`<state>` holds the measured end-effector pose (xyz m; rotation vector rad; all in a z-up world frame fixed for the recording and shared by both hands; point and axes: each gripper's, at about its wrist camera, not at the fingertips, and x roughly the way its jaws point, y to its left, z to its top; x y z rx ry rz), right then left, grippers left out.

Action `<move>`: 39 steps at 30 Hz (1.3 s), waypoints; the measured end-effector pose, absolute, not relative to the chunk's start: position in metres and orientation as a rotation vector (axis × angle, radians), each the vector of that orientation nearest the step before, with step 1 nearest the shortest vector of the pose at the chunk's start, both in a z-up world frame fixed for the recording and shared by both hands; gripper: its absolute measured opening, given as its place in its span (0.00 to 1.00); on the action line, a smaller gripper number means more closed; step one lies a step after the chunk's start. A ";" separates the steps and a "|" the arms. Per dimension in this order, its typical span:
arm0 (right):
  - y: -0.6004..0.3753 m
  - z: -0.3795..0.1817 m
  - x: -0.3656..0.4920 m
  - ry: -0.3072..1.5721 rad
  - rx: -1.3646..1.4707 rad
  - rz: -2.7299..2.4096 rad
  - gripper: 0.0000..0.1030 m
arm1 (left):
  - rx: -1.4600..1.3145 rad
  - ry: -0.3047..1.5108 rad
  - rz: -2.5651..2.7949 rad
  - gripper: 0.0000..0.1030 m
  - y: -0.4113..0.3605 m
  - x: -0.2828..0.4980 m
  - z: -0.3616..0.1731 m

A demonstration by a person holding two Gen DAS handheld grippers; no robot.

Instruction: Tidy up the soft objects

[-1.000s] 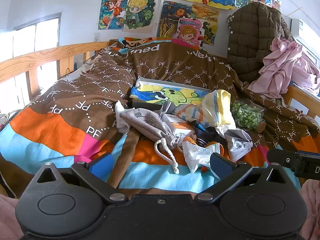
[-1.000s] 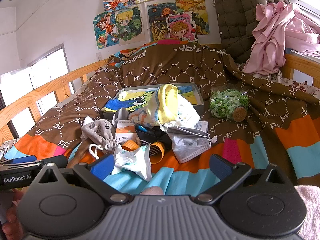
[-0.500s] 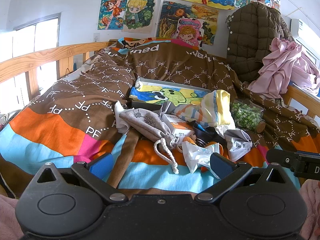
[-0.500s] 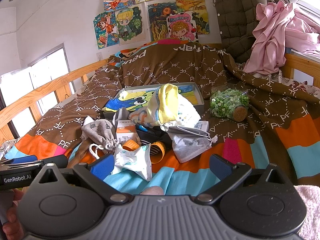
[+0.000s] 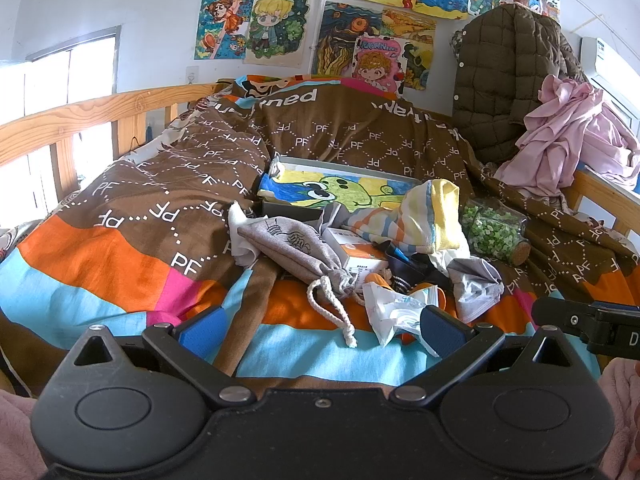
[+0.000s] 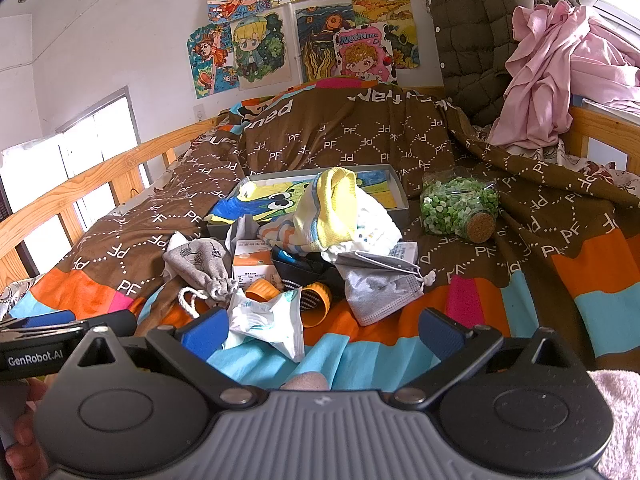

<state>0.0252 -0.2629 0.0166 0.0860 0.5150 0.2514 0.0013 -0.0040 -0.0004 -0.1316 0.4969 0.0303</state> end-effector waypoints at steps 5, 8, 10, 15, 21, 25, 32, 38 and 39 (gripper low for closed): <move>-0.263 0.017 0.025 0.515 0.086 0.251 1.00 | -0.132 0.497 0.031 0.99 -0.004 0.001 0.000; -0.263 0.017 0.025 0.515 0.086 0.252 1.00 | -0.132 0.497 0.031 0.99 -0.004 0.001 0.000; -0.263 0.017 0.025 0.515 0.086 0.252 1.00 | -0.132 0.497 0.031 0.99 -0.004 0.001 0.000; -0.264 0.016 0.025 0.516 0.086 0.252 1.00 | -0.132 0.497 0.030 0.99 -0.004 0.001 0.000; -0.266 0.016 0.030 0.541 0.101 0.241 1.00 | -0.142 0.503 0.025 0.99 -0.005 0.001 0.000; -0.269 0.014 0.037 0.594 0.142 0.233 1.00 | -0.152 0.510 0.014 0.99 -0.005 0.005 -0.001; -0.279 0.010 0.053 0.667 0.186 0.259 1.00 | -0.180 0.548 -0.089 0.99 -0.002 0.024 -0.001; -0.282 0.016 0.083 0.684 0.125 0.258 1.00 | -0.160 0.617 -0.187 0.99 -0.010 0.054 -0.013; -0.283 0.017 0.089 0.688 0.121 0.260 1.00 | -0.154 0.626 -0.197 0.99 -0.012 0.059 -0.016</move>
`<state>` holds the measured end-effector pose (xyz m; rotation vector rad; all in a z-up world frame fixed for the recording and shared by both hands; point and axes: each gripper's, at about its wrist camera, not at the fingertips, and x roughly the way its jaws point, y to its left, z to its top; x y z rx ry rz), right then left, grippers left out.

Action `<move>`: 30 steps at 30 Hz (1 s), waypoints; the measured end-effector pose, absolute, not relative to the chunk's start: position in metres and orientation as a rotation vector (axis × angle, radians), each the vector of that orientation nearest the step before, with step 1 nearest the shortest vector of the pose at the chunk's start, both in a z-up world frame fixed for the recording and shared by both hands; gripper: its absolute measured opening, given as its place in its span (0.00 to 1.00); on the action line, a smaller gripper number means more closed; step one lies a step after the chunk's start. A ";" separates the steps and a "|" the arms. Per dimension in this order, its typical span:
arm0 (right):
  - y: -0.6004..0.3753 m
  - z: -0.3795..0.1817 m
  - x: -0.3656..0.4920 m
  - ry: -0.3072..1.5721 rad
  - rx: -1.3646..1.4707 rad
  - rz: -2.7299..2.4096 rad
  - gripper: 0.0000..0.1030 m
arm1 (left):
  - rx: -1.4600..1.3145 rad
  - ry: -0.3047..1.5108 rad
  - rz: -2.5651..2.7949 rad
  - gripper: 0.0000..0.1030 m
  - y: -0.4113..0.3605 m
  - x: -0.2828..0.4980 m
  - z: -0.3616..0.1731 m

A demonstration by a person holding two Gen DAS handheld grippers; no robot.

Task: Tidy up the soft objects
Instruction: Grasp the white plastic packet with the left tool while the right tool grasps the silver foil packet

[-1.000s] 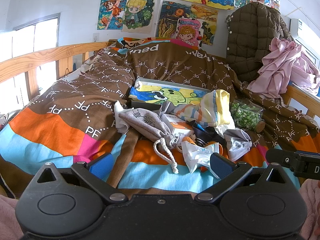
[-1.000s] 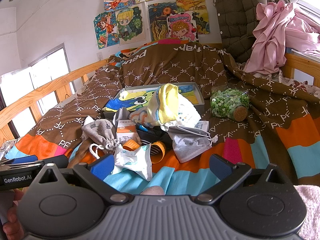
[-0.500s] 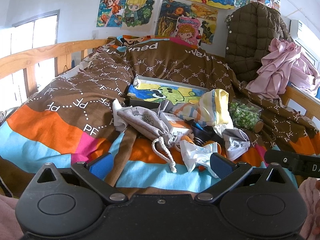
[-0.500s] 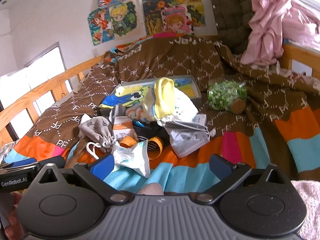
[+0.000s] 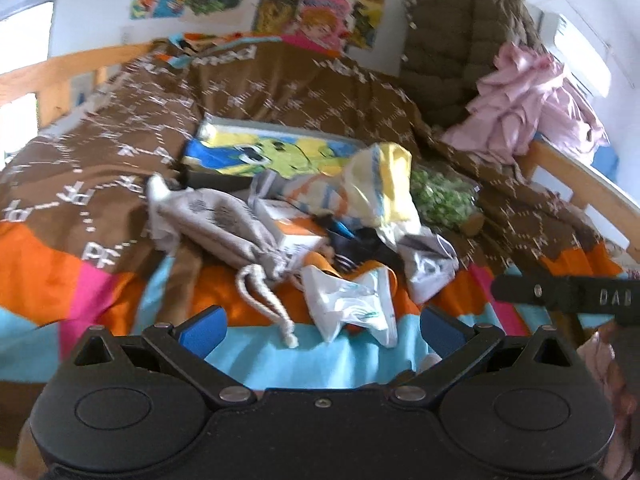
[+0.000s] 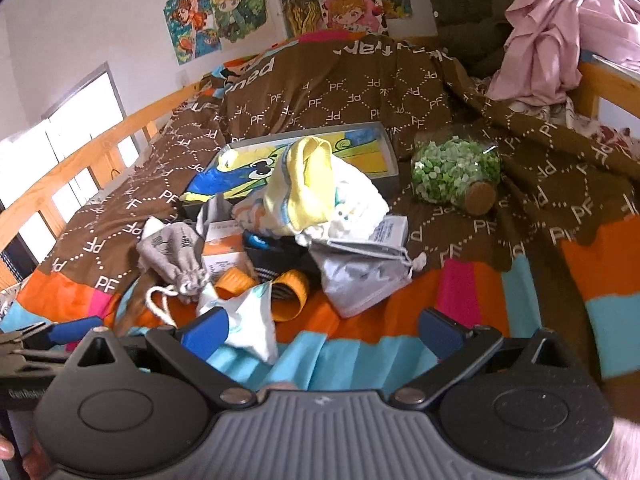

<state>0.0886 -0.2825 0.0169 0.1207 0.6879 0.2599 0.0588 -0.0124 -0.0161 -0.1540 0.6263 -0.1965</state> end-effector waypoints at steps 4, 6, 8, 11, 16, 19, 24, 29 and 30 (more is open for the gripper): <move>-0.287 0.018 0.113 0.699 0.115 0.248 1.00 | -0.143 0.663 -0.242 0.99 -0.022 0.078 -0.026; -0.290 0.016 0.125 0.702 0.131 0.243 1.00 | -0.141 0.674 -0.263 0.99 -0.025 0.085 -0.030; -0.292 0.012 0.140 0.716 0.155 0.238 1.00 | -0.142 0.686 -0.285 0.99 -0.030 0.093 -0.034; -0.292 0.004 0.160 0.724 0.174 0.237 1.00 | -0.147 0.697 -0.302 0.99 -0.034 0.106 -0.041; -0.281 -0.006 0.183 0.715 0.126 0.241 1.00 | -0.216 0.735 -0.331 0.94 -0.034 0.126 -0.056; -0.271 -0.011 0.188 0.700 0.073 0.251 1.00 | -0.257 0.749 -0.349 0.91 -0.033 0.134 -0.062; -0.256 -0.020 0.193 0.679 -0.018 0.242 0.99 | -0.300 0.764 -0.368 0.87 -0.033 0.138 -0.069; -0.247 -0.026 0.196 0.665 -0.076 0.238 0.94 | -0.348 0.773 -0.364 0.80 -0.029 0.138 -0.073; -0.247 -0.028 0.196 0.665 -0.086 0.237 0.90 | -0.352 0.773 -0.361 0.78 -0.028 0.138 -0.074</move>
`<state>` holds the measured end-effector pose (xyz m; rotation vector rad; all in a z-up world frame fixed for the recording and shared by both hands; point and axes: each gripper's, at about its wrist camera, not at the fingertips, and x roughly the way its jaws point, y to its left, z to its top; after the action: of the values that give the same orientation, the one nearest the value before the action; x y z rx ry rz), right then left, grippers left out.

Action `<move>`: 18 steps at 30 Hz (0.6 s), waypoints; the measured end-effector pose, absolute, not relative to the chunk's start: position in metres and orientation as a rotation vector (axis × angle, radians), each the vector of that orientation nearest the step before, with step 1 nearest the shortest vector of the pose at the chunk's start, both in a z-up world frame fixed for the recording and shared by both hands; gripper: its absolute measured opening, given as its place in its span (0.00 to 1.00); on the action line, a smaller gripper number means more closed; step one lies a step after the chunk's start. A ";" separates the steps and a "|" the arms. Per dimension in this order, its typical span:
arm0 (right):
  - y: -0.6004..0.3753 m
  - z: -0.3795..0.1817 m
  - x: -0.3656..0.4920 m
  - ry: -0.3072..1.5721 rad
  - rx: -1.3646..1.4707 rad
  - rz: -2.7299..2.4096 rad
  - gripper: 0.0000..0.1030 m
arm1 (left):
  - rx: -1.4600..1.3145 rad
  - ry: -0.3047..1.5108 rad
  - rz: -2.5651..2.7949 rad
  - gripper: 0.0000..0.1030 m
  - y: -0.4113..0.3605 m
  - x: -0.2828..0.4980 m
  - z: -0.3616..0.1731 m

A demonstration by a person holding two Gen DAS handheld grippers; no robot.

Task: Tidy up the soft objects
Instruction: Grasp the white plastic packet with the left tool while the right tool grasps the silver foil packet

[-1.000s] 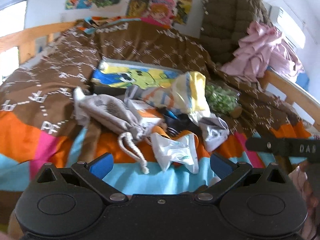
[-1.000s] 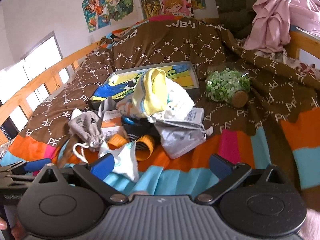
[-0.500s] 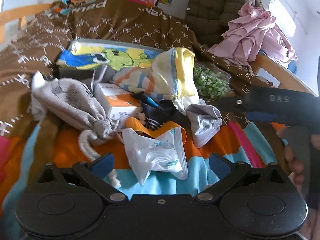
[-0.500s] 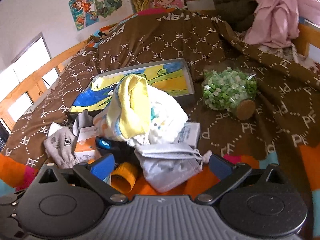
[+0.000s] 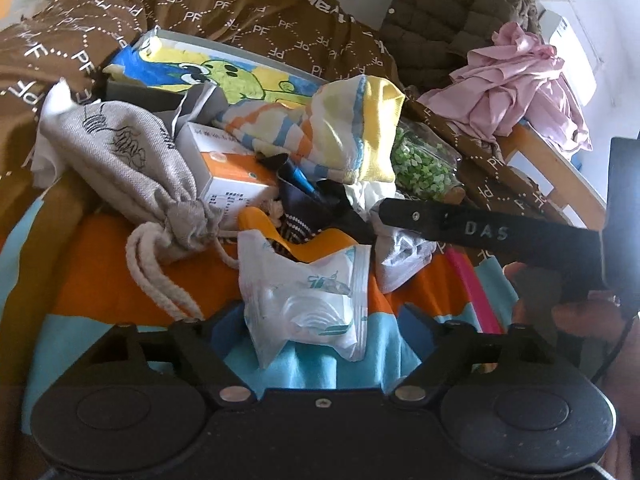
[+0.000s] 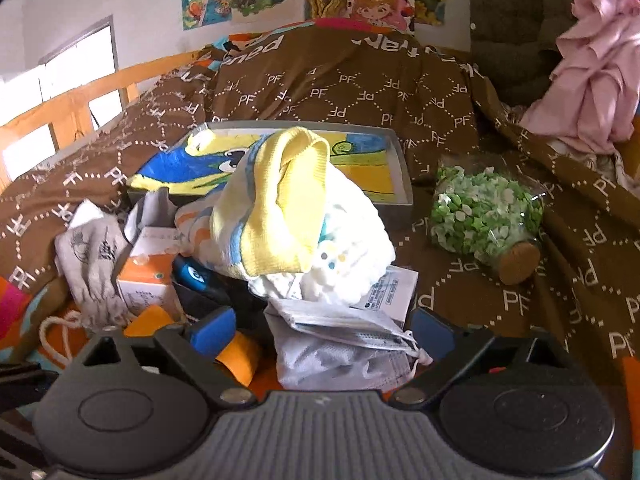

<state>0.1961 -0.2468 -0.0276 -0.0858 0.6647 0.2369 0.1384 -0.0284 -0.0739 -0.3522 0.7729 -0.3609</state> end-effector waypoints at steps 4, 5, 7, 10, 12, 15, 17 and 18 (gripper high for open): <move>-0.241 -0.035 0.199 0.683 -0.133 0.223 0.83 | -0.371 0.768 -0.351 0.68 -0.026 0.138 -0.075; -0.240 -0.037 0.199 0.689 -0.144 0.221 0.82 | -0.376 0.768 -0.347 0.65 -0.024 0.138 -0.075; -0.238 -0.039 0.198 0.691 -0.159 0.214 0.77 | -0.386 0.767 -0.346 0.56 -0.023 0.138 -0.076; -0.239 -0.038 0.196 0.686 -0.163 0.207 0.72 | -0.389 0.763 -0.346 0.49 -0.023 0.138 -0.076; -0.240 -0.038 0.197 0.688 -0.159 0.206 0.68 | -0.391 0.758 -0.350 0.44 -0.023 0.137 -0.075; -0.240 -0.040 0.198 0.701 -0.165 0.207 0.59 | -0.388 0.752 -0.365 0.39 -0.024 0.136 -0.075; -0.238 -0.041 0.198 0.706 -0.175 0.209 0.52 | -0.380 0.744 -0.370 0.33 -0.025 0.135 -0.075; -0.238 -0.041 0.198 0.703 -0.179 0.210 0.47 | -0.379 0.741 -0.374 0.29 -0.025 0.135 -0.075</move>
<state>0.1977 -0.2377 -0.0412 -0.1795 0.7033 0.2104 0.1347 -0.0248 -0.0745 -0.3794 0.7411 -0.3744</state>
